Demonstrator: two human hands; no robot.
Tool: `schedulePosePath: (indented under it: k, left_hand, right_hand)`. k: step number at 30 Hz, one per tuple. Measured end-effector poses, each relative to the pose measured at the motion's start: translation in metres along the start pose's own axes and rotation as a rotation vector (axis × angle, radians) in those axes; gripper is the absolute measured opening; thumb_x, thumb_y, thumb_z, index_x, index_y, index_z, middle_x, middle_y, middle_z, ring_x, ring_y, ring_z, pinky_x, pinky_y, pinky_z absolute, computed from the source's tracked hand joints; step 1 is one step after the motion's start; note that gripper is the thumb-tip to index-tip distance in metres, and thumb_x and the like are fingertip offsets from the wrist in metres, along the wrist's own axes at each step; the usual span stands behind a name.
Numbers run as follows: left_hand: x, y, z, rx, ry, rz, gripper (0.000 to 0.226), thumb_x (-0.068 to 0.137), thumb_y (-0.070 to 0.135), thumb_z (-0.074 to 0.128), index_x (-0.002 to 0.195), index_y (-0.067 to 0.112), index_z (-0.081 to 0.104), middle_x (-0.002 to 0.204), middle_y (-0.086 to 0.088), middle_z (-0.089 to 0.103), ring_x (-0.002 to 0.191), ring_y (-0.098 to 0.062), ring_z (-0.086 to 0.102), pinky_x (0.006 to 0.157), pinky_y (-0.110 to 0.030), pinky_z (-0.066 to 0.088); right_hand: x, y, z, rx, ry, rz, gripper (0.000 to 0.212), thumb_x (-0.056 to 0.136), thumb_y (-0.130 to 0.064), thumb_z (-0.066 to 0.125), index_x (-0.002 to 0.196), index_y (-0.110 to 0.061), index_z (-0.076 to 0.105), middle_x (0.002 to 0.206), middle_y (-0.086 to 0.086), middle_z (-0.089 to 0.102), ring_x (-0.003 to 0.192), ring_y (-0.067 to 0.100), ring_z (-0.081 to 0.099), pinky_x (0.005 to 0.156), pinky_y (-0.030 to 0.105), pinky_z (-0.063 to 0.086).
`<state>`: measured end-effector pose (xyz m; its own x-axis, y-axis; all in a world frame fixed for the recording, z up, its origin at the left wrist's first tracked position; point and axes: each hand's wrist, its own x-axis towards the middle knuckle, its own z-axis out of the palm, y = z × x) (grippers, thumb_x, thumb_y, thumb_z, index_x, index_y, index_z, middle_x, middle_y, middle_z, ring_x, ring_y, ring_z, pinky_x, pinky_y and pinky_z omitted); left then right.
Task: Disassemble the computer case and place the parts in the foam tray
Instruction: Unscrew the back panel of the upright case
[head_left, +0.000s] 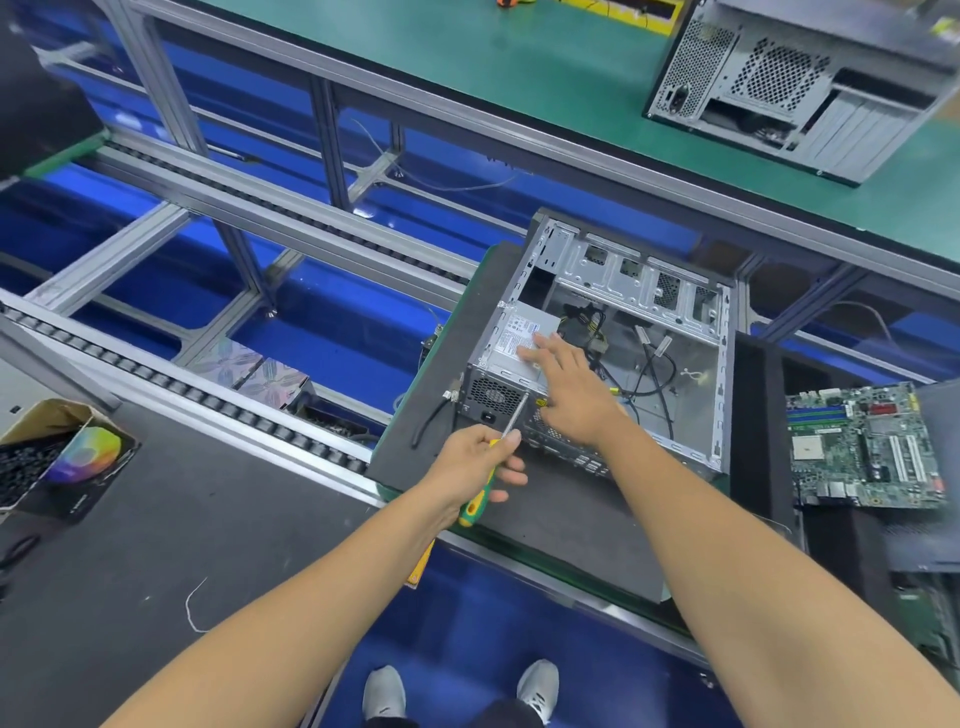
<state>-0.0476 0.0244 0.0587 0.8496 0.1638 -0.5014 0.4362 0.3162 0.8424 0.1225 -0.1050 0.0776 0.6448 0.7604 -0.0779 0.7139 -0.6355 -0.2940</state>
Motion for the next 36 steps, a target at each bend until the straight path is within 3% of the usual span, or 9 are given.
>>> schedulePosePath:
  k: [6, 10, 12, 14, 17, 21, 24, 30, 36]
  left_hand:
    - [0.001, 0.001, -0.006, 0.045, -0.108, -0.032, 0.043, 0.106, 0.049, 0.046, 0.119, 0.013, 0.065, 0.101, -0.005, 0.079, 0.078, -0.015, 0.075, 0.061, -0.03, 0.06]
    - [0.0, 0.007, -0.007, -0.063, -0.137, -0.118, 0.043, 0.108, 0.048, 0.043, 0.123, 0.013, 0.064, 0.097, -0.004, 0.079, 0.059, -0.012, 0.064, 0.047, -0.023, 0.05]
    - [0.002, 0.009, -0.004, -0.088, -0.105, -0.11, 0.037, 0.108, 0.043, 0.048, 0.125, 0.013, 0.06, 0.092, -0.005, 0.074, 0.054, -0.01, 0.055, 0.043, -0.023, 0.042]
    - [0.002, 0.009, 0.001, -0.093, -0.044, -0.087, 0.036, 0.101, 0.037, 0.063, 0.125, 0.014, 0.05, 0.099, -0.01, 0.063, 0.055, -0.01, 0.052, 0.041, -0.023, 0.038]
    - [0.003, 0.004, 0.005, -0.081, 0.059, -0.074, 0.049, 0.087, 0.021, 0.083, 0.11, 0.011, 0.041, 0.095, -0.01, 0.053, 0.059, -0.011, 0.052, 0.04, -0.022, 0.04]
    - [0.004, 0.001, 0.001, -0.107, 0.119, -0.013, 0.041, 0.084, 0.019, 0.086, 0.096, 0.012, 0.048, 0.088, -0.011, 0.065, 0.065, -0.016, 0.068, 0.049, -0.027, 0.052]
    - [0.002, 0.001, -0.001, -0.044, 0.111, 0.017, 0.036, 0.087, 0.026, 0.083, 0.103, 0.007, 0.057, 0.099, -0.015, 0.073, 0.081, -0.019, 0.078, 0.059, -0.031, 0.061]
    - [-0.001, 0.007, -0.008, 0.006, 0.066, 0.011, 0.041, 0.092, 0.028, 0.077, 0.119, 0.001, 0.06, 0.114, -0.013, 0.075, 0.09, -0.018, 0.078, 0.068, -0.037, 0.062]
    - [-0.003, 0.01, -0.006, -0.043, 0.036, -0.029, 0.037, 0.095, 0.027, 0.073, 0.12, 0.002, 0.062, 0.107, -0.01, 0.072, 0.091, -0.019, 0.078, 0.067, -0.037, 0.063]
  right_hand:
    - [0.0, 0.0, -0.001, -0.003, -0.017, 0.01, 0.088, 0.077, -0.001, 0.067, 0.153, -0.028, 0.03, 0.168, -0.001, 0.013, 0.156, 0.022, 0.003, 0.115, 0.048, 0.037]
    - [-0.001, -0.001, -0.001, -0.004, -0.015, 0.019, 0.089, 0.076, 0.0, 0.066, 0.153, -0.028, 0.031, 0.168, -0.001, 0.013, 0.156, 0.022, 0.003, 0.113, 0.047, 0.038]
    - [-0.001, -0.002, -0.001, -0.007, -0.01, 0.021, 0.088, 0.076, 0.0, 0.066, 0.153, -0.027, 0.032, 0.168, -0.001, 0.014, 0.156, 0.022, 0.004, 0.113, 0.047, 0.039]
    - [-0.001, -0.003, -0.001, -0.003, -0.008, 0.021, 0.088, 0.076, 0.0, 0.066, 0.154, -0.026, 0.032, 0.168, 0.0, 0.014, 0.156, 0.023, 0.004, 0.113, 0.047, 0.038]
    - [-0.002, -0.003, -0.001, -0.005, -0.012, 0.028, 0.088, 0.077, -0.001, 0.066, 0.154, -0.027, 0.032, 0.168, 0.0, 0.014, 0.156, 0.023, 0.005, 0.113, 0.047, 0.038]
    - [-0.002, -0.003, -0.001, 0.004, -0.009, 0.024, 0.087, 0.079, -0.001, 0.066, 0.154, -0.026, 0.032, 0.168, 0.0, 0.015, 0.156, 0.022, 0.004, 0.12, 0.046, 0.03]
    - [-0.002, -0.004, -0.001, 0.008, 0.0, 0.018, 0.087, 0.078, 0.001, 0.066, 0.154, -0.025, 0.032, 0.168, 0.001, 0.016, 0.156, 0.022, 0.004, 0.122, 0.046, 0.025]
    - [-0.003, -0.005, -0.001, 0.005, 0.006, 0.016, 0.087, 0.078, 0.001, 0.066, 0.154, -0.026, 0.032, 0.168, 0.001, 0.016, 0.156, 0.021, 0.004, 0.122, 0.044, 0.025]
    - [-0.004, -0.006, -0.002, 0.0, 0.012, 0.018, 0.087, 0.078, 0.002, 0.064, 0.154, -0.025, 0.033, 0.167, 0.0, 0.018, 0.155, 0.021, 0.006, 0.118, 0.042, 0.028]
